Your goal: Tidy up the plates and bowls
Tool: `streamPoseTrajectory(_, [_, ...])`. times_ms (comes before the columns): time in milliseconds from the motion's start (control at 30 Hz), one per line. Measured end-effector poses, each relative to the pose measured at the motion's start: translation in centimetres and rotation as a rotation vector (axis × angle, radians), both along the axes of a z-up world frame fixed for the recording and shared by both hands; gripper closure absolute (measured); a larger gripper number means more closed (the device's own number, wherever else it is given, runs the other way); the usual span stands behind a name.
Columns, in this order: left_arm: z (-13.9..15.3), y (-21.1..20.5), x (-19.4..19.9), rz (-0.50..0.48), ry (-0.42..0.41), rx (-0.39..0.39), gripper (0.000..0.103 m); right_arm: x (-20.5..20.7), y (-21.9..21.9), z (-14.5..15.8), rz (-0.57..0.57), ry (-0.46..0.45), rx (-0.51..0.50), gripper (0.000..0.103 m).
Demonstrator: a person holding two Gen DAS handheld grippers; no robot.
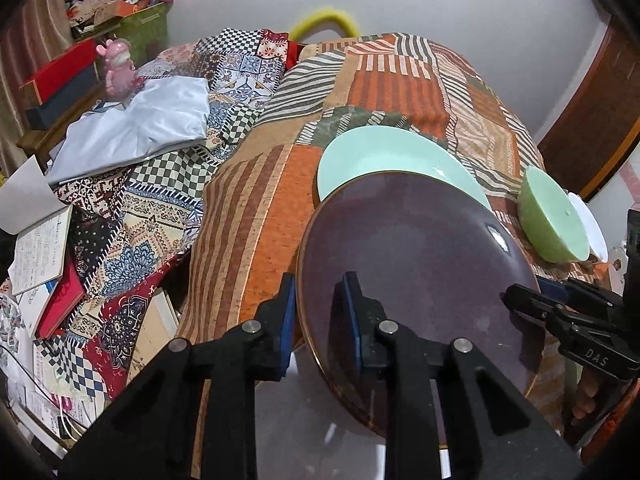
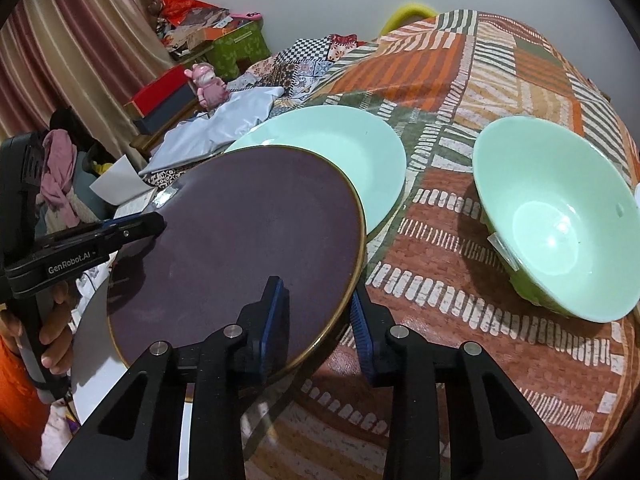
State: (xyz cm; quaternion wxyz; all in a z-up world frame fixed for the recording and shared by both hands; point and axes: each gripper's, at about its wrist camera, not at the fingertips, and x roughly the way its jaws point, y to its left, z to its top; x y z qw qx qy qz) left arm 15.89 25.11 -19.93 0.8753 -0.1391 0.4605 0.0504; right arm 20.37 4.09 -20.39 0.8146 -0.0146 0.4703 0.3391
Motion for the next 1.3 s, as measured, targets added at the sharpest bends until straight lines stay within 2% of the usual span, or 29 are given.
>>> streamPoseTrajectory(200, [0.3,0.2,-0.2,0.001,0.011,-0.043,0.081,-0.2,-0.2,0.2,-0.007,-0.012,-0.005,0.073])
streamPoseTrajectory(467, [0.7,-1.1,-1.0,-0.021,0.003,-0.05,0.081,-0.7,-1.4,0.4,-0.027,-0.002,-0.007,0.073])
streamPoseTrajectory(1300, [3.0,-7.1,-4.5,-0.064,-0.04,-0.109,0.081,-4.3,-8.0,2.1,-0.089,-0.045,0.013,0.073])
